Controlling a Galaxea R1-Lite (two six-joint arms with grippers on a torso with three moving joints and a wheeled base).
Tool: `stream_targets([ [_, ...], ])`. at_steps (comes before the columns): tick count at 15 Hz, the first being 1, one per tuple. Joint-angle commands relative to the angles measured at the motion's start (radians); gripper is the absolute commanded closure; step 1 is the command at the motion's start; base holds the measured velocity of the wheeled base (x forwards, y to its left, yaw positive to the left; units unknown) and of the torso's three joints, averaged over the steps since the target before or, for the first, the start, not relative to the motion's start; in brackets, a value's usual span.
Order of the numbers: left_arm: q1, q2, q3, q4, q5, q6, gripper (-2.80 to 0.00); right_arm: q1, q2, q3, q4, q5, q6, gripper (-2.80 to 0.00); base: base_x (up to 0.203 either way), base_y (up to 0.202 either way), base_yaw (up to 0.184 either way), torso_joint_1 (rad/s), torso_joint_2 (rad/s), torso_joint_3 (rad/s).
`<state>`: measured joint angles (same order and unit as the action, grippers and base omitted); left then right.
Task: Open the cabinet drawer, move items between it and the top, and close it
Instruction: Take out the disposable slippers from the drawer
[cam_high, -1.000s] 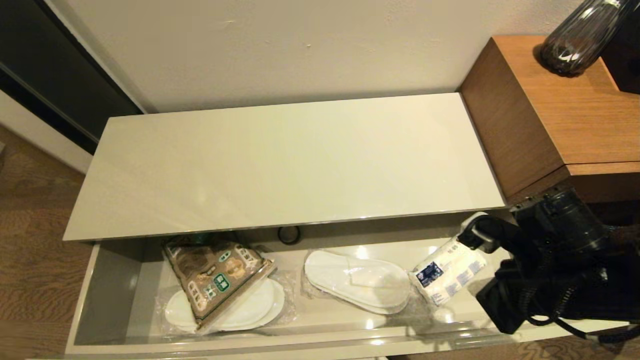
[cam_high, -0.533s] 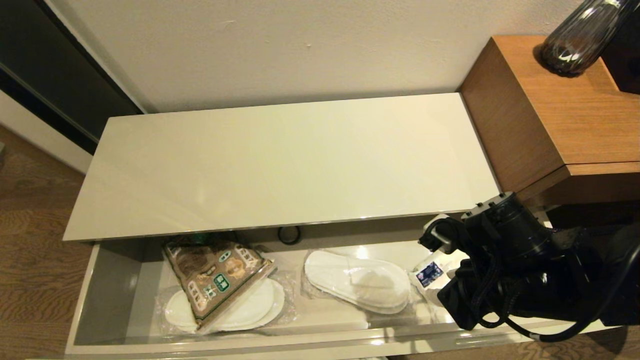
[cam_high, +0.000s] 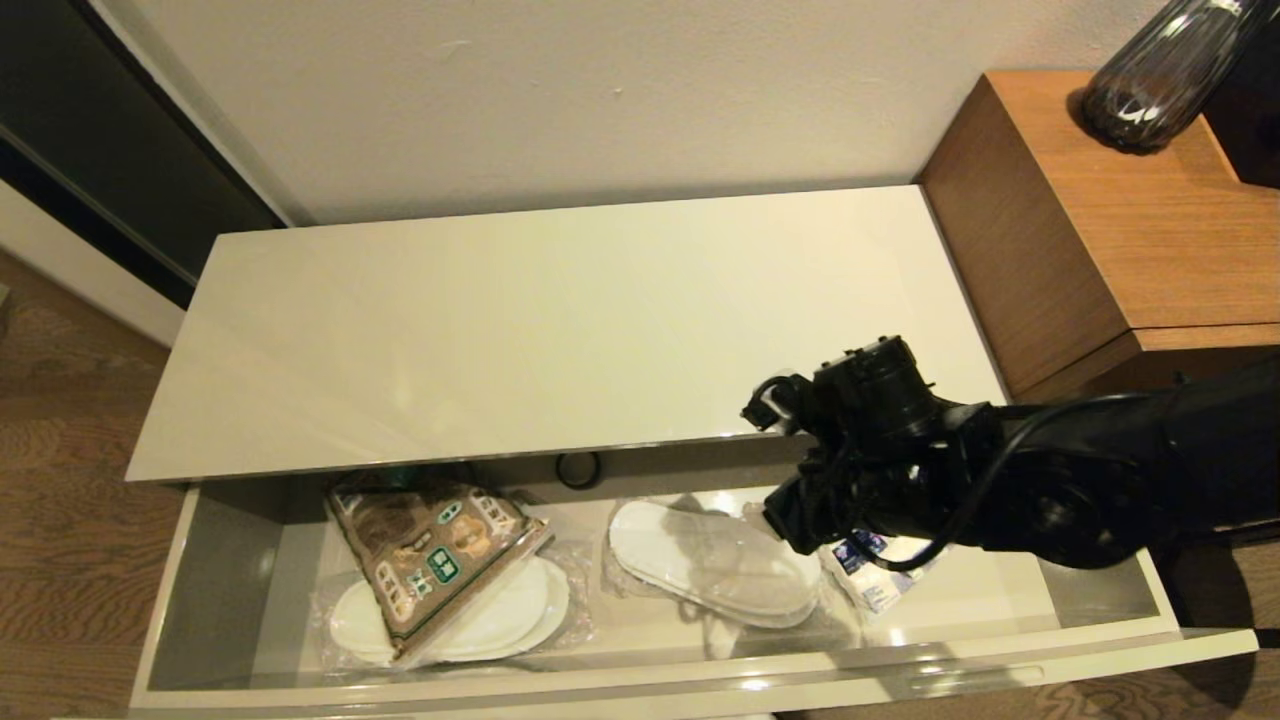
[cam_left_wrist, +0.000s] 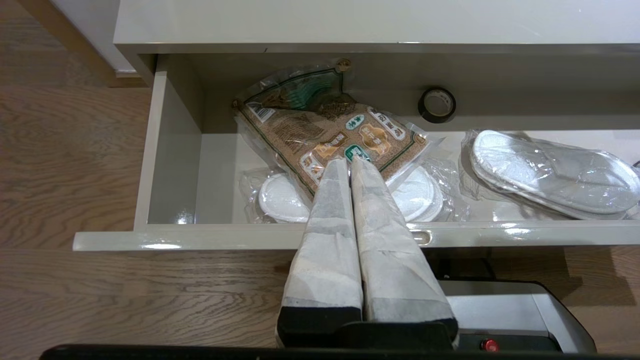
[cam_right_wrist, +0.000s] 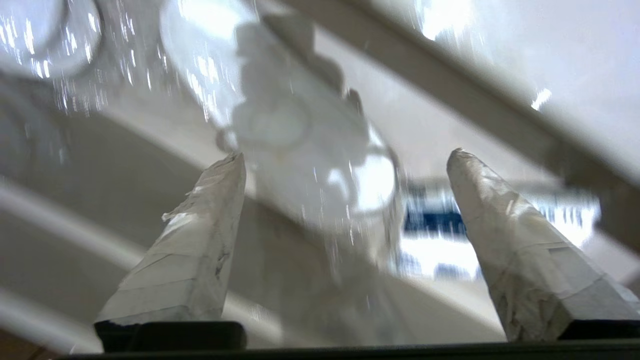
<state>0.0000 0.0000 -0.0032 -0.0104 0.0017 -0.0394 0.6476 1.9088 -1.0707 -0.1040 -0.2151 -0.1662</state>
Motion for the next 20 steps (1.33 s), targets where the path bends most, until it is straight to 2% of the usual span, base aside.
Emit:
stream_targets([
  [1, 0.000, 0.002, 0.000, 0.000, 0.000, -0.001, 0.00, 0.033, 0.115, -0.113, -0.004, -0.017, -0.008, -2.80, 0.000, 0.000, 0.000, 0.000, 0.00, 0.000],
  [3, 0.000, 0.002, 0.000, 0.000, 0.001, -0.001, 0.00, 0.072, 0.097, -0.151, 0.068, -0.113, -0.011, -2.80, 0.000, 0.000, 0.000, 0.000, 0.00, 0.000],
  [5, 0.000, 0.002, 0.000, 0.000, 0.001, -0.001, 0.00, 0.120, 0.060, -0.158, 0.144, -0.208, 0.019, -2.80, 0.000, 0.000, 0.000, 0.000, 0.00, 0.000],
  [7, 0.000, 0.002, 0.000, 0.000, 0.000, -0.001, 0.00, 0.139, 0.043, -0.189, 0.161, -0.268, 0.042, -2.80, 0.000, 0.000, 0.000, 0.000, 0.00, 0.000],
  [10, 0.000, 0.002, 0.000, 0.000, 0.001, -0.001, 0.00, 0.139, 0.036, -0.178, 0.243, -0.267, 0.061, -2.80, 0.000, 0.000, 0.000, 0.000, 0.00, 0.000],
  [12, 0.000, 0.002, 0.000, 0.000, 0.000, -0.001, 0.00, 0.143, 0.049, -0.124, 0.268, -0.259, 0.149, -2.80, 0.000, 0.000, 0.000, 0.000, 0.00, 0.000],
  [14, 0.000, 0.002, 0.000, 0.000, 0.001, -0.001, 0.00, 0.181, 0.054, -0.058, 0.266, -0.263, 0.186, -2.80, 0.000, 0.000, 0.000, 0.000, 0.00, 0.000],
  [17, 0.000, 0.002, 0.000, 0.000, 0.000, -0.001, 0.00, 0.223, 0.113, -0.009, 0.262, -0.267, 0.296, -2.80, 0.000, 0.000, 0.000, 0.000, 0.00, 0.000],
  [20, -0.001, 0.002, 0.000, 0.000, 0.000, -0.001, 0.00, 0.209, 0.182, 0.000, 0.204, -0.258, 0.310, -2.80, 0.000, 0.000, 0.000, 0.000, 0.00, 0.000],
])
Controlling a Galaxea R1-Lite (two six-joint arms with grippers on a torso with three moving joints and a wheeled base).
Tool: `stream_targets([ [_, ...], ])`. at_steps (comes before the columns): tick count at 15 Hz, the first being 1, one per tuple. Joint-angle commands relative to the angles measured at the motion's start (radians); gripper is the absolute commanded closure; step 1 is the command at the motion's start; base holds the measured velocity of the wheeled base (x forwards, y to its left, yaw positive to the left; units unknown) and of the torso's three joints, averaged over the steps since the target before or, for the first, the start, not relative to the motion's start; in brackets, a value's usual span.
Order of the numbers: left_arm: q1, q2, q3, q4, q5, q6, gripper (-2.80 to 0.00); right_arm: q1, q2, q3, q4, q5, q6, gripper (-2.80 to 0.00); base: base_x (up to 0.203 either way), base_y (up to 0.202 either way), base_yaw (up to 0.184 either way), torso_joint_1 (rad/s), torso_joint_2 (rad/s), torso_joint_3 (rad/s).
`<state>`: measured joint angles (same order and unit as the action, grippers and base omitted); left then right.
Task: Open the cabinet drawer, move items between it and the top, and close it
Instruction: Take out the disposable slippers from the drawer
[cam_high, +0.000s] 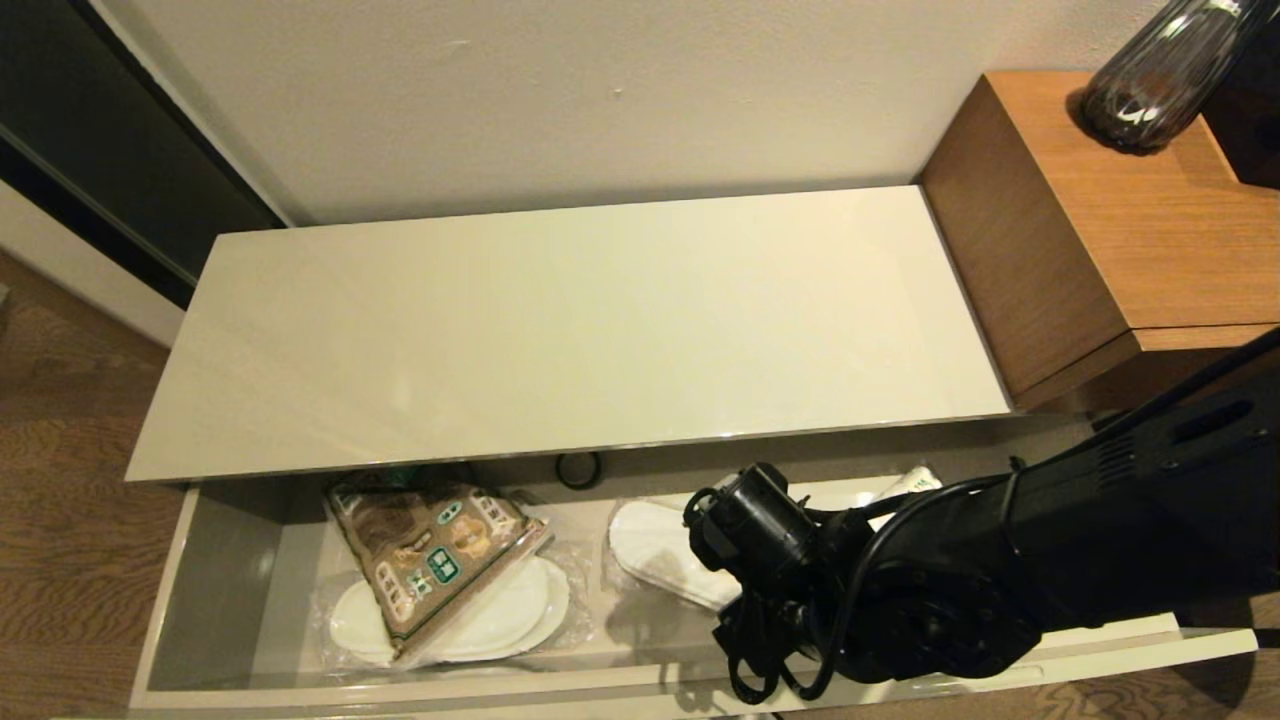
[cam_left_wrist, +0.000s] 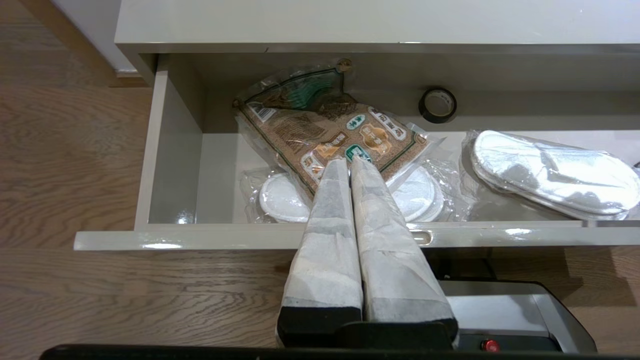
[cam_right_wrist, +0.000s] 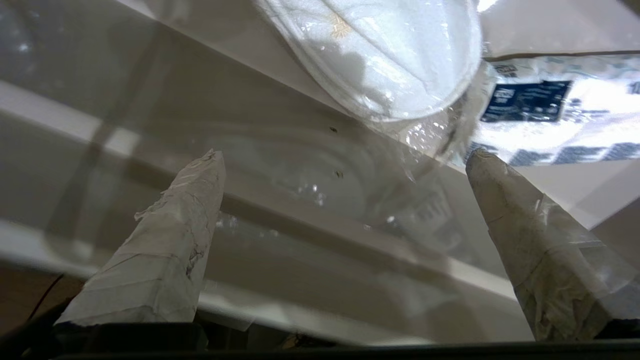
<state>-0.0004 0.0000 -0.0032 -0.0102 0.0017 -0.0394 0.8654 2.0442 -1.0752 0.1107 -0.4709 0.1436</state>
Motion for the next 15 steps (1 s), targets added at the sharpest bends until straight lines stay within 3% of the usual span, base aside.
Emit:
stream_targets([
  [1, 0.000, 0.002, 0.000, -0.001, 0.001, -0.001, 0.00, -0.039, 0.072, 0.003, -0.035, -0.001, -0.007, -2.80, 0.000, 0.000, 0.000, 0.000, 0.00, 0.000],
  [2, 0.000, 0.002, 0.000, -0.001, 0.000, -0.001, 0.00, -0.068, 0.098, -0.006, -0.059, -0.001, -0.029, -2.80, 0.000, 0.000, 0.000, 0.000, 0.00, 0.000],
  [9, 0.000, 0.002, 0.000, -0.001, 0.000, -0.001, 0.00, -0.214, 0.109, 0.018, -0.267, 0.097, -0.442, -2.80, 0.000, 0.000, 0.000, 0.000, 0.00, 0.000],
  [15, 0.000, 0.002, 0.000, -0.001, 0.001, -0.001, 0.00, -0.210, 0.018, 0.135, -0.347, 0.111, -0.547, -2.80, 0.000, 0.000, 0.000, 0.000, 0.00, 0.000],
])
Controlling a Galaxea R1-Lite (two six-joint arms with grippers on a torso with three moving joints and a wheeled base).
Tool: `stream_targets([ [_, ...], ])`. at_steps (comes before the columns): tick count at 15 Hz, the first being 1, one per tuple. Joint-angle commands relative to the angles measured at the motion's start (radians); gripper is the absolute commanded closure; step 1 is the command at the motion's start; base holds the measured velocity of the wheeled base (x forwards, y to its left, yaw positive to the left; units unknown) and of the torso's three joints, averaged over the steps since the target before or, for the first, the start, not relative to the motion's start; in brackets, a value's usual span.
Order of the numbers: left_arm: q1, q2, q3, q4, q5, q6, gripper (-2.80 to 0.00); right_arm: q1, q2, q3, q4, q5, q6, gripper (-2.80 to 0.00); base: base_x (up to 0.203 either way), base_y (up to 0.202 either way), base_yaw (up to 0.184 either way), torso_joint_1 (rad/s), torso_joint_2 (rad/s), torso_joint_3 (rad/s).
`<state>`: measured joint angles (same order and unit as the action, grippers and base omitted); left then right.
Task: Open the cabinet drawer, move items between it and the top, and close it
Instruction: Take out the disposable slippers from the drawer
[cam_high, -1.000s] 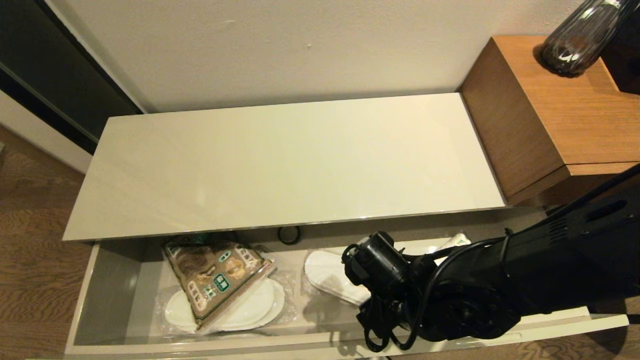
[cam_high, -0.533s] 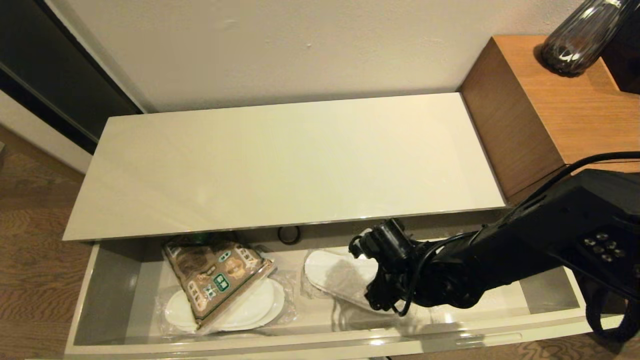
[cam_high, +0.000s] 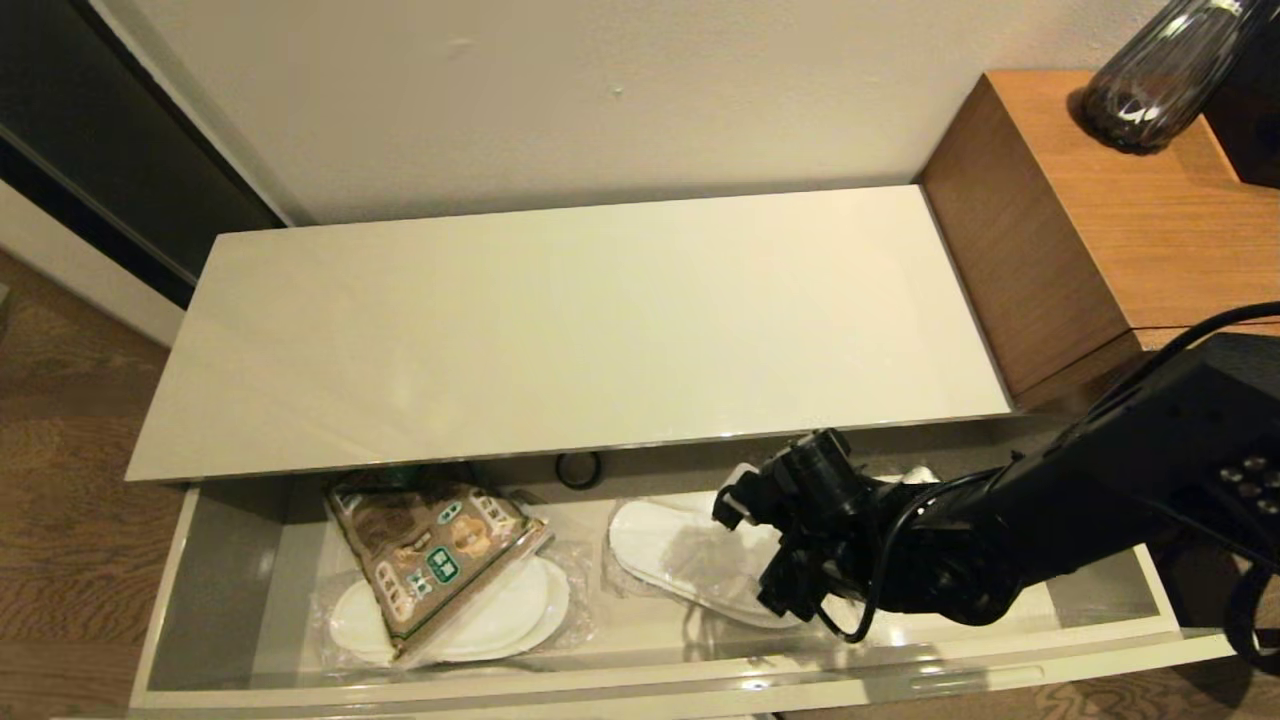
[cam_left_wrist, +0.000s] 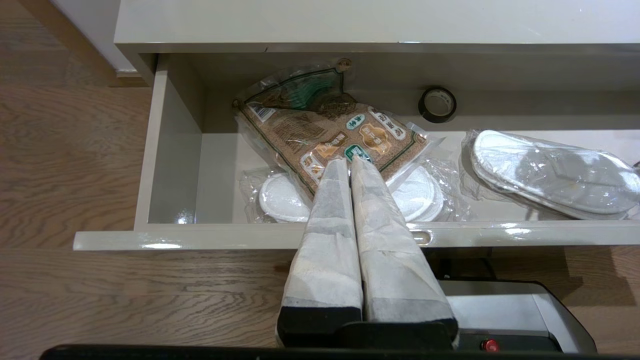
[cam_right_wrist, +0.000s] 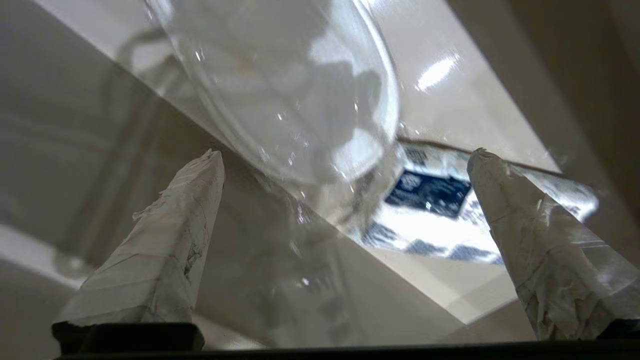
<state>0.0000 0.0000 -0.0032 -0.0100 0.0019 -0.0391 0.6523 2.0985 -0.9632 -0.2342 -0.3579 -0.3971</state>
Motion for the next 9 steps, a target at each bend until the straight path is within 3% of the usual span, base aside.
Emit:
stream_targets([
  [1, 0.000, 0.002, 0.000, -0.001, 0.000, -0.001, 0.00, 0.005, -0.048, 0.047, -0.002, -0.001, -0.024, -2.80, 0.000, 0.000, 0.000, 0.000, 0.00, 0.000],
  [3, 0.000, 0.002, 0.000, -0.001, 0.000, -0.001, 0.00, 0.015, -0.055, 0.092, -0.010, 0.007, -0.062, -2.80, 0.000, 0.000, 0.000, 0.000, 0.00, 0.000],
  [9, 0.000, 0.002, 0.000, -0.001, 0.000, -0.001, 0.00, 0.015, 0.029, 0.068, -0.030, 0.061, -0.278, -2.80, 0.000, 0.000, 0.000, 0.000, 0.00, 0.000],
])
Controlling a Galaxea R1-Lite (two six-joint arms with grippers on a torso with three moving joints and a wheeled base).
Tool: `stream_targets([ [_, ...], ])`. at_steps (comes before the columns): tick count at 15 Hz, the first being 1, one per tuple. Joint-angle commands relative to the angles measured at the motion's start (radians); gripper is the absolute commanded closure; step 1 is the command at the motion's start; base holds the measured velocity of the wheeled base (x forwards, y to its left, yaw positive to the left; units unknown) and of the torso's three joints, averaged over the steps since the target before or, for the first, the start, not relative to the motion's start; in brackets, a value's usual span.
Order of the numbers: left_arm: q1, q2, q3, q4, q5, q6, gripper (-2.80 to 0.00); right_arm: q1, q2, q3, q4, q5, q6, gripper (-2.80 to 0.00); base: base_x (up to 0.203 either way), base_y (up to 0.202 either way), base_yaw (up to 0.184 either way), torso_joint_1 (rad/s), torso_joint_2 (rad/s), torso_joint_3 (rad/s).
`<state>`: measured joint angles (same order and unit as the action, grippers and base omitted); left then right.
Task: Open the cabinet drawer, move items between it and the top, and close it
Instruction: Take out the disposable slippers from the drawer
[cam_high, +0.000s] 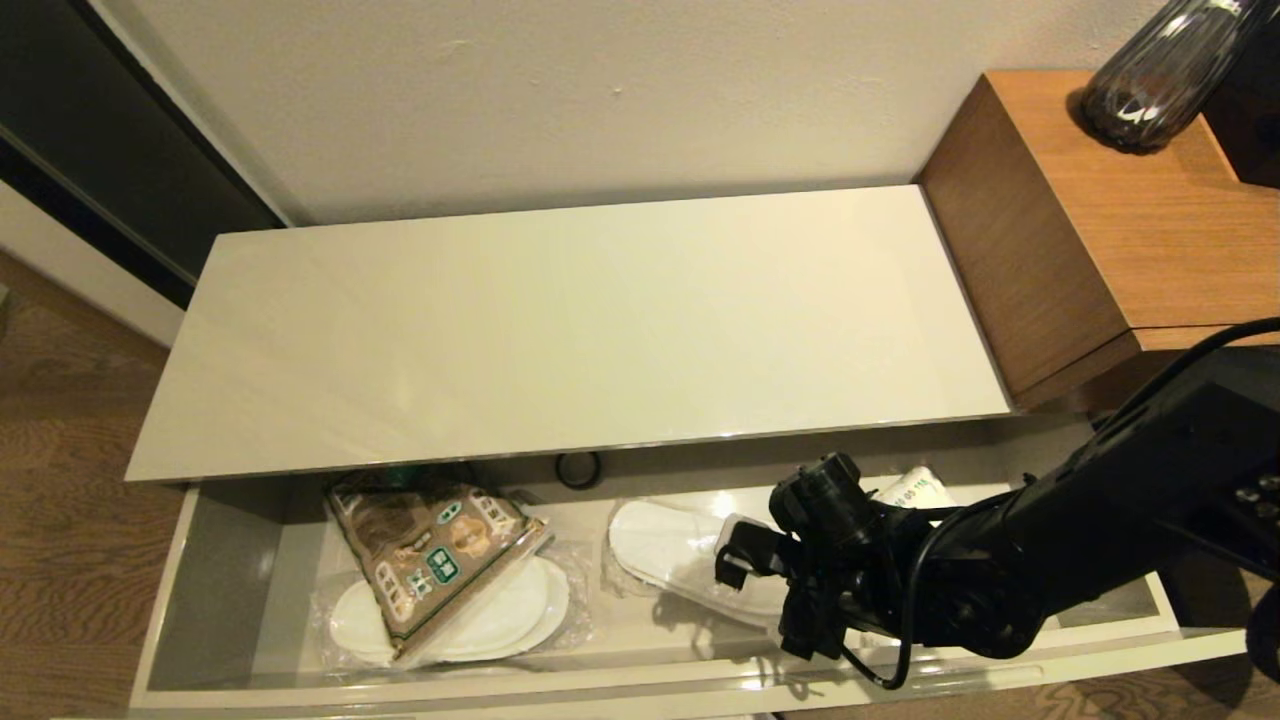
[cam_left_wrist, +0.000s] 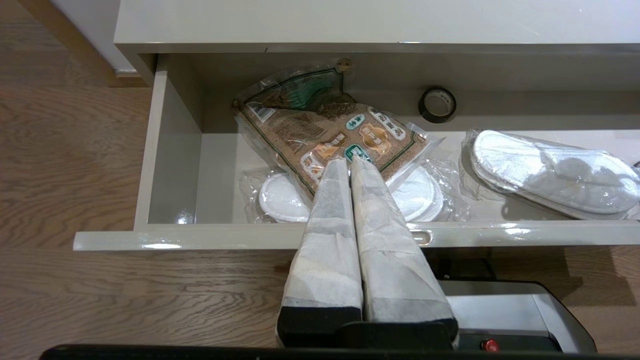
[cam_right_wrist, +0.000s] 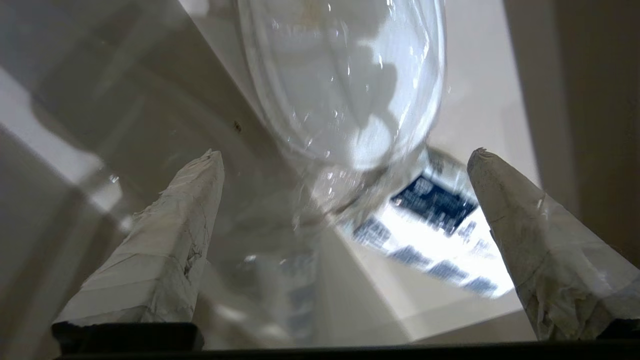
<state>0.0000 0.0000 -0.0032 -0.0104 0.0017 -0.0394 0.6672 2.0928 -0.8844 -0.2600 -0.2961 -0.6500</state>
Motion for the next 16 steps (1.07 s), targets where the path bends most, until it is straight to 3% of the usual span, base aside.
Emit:
stream_targets([
  [1, 0.000, 0.002, 0.000, 0.000, 0.000, -0.001, 0.00, 0.000, 0.066, -0.027, -0.016, 0.000, -0.048, -2.80, 0.000, 0.000, 0.000, 0.000, 0.00, 0.000],
  [7, 0.000, 0.002, 0.000, 0.000, 0.000, -0.001, 0.00, 0.000, 0.208, -0.092, -0.126, 0.024, -0.179, -2.80, 0.000, 0.000, 0.000, 0.000, 0.00, 0.000],
  [16, -0.001, 0.002, 0.000, 0.000, 0.000, -0.001, 0.00, 0.000, 0.378, -0.207, -0.224, 0.022, -0.196, -2.80, 0.000, 0.000, 0.000, 0.000, 0.00, 0.000],
])
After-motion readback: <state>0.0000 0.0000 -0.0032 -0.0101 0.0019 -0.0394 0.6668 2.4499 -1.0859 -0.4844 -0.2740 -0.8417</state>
